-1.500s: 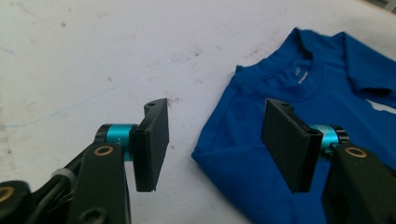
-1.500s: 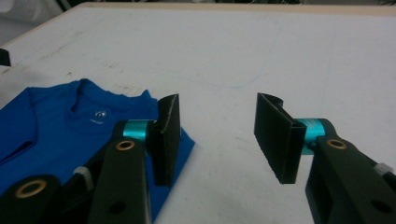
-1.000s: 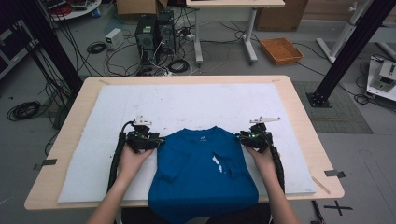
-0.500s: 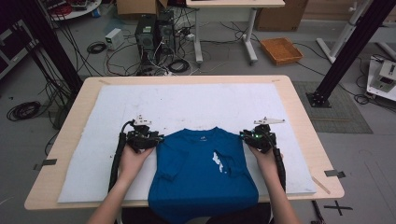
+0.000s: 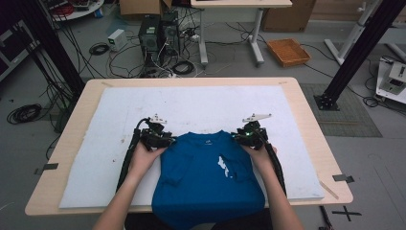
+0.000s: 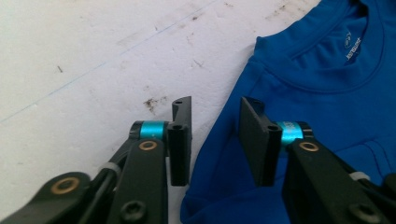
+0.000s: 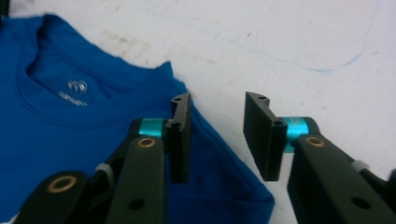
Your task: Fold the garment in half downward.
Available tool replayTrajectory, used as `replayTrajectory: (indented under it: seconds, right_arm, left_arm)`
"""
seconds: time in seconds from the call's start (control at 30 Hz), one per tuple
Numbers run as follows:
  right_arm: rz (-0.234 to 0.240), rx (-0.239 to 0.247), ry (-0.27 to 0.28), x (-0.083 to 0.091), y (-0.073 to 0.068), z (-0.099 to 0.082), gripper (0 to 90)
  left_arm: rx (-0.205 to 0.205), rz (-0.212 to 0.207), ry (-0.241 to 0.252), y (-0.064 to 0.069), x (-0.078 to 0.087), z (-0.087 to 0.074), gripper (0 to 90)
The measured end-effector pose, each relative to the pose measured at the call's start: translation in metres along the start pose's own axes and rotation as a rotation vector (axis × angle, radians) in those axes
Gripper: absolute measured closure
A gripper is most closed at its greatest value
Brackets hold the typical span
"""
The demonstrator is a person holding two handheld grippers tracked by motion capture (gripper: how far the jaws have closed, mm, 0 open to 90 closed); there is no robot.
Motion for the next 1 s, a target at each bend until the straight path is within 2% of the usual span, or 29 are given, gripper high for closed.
replayTrajectory:
  seconds: [0.07,0.17,0.23,0.3,0.4,0.6,0.7,0.87,0.93,1.0]
  right_arm:
    - [0.013,0.015,-0.03,-0.003,-0.003,-0.004,67.4]
    - [0.015,0.033,-0.028,-0.002,-0.003,-0.003,77.9]
    - [0.01,0.044,-0.026,-0.001,-0.005,-0.003,84.3]
    - [0.013,0.054,-0.018,0.0,-0.006,-0.001,88.7]
    - [0.012,0.054,-0.004,0.002,-0.005,0.0,89.2]
    - [0.019,0.026,0.023,0.006,-0.002,0.002,89.3]
    - [0.016,0.021,0.03,0.008,-0.001,0.002,89.3]
    - [0.02,0.016,0.039,0.008,0.0,0.003,89.3]
    - [0.026,0.004,0.045,0.007,0.001,0.004,89.3]
    - [0.031,-0.013,0.063,0.004,0.006,0.006,89.4]
  left_arm:
    - [-0.002,0.005,0.005,-0.001,0.0,0.0,73.8]
    - [-0.009,-0.016,-0.003,0.001,0.0,0.0,83.4]
    - [-0.042,0.003,-0.001,0.004,-0.001,0.0,86.1]
    - [-0.051,0.006,-0.002,0.004,-0.001,0.0,87.4]
    - [-0.041,0.001,0.002,0.003,0.0,0.0,87.9]
    - [-0.01,-0.038,0.036,0.001,0.006,0.005,88.2]
    - [-0.009,-0.051,0.051,0.001,0.008,0.006,88.2]
    - [-0.01,-0.042,0.042,-0.001,0.004,0.006,88.2]
    - [-0.009,-0.045,0.052,-0.003,0.002,0.008,88.3]
    - [0.009,-0.056,0.061,-0.006,0.0,0.011,88.3]
Point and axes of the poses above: each handheld gripper's, and its own axes: x roughly backward along the jaws, z roughly out of its top, y roughly to its right, the point moved 9 cm from there along -x, roughly forward along the jaws, and after that the axes turned 12 degrees about x, right-handed, at the moved point
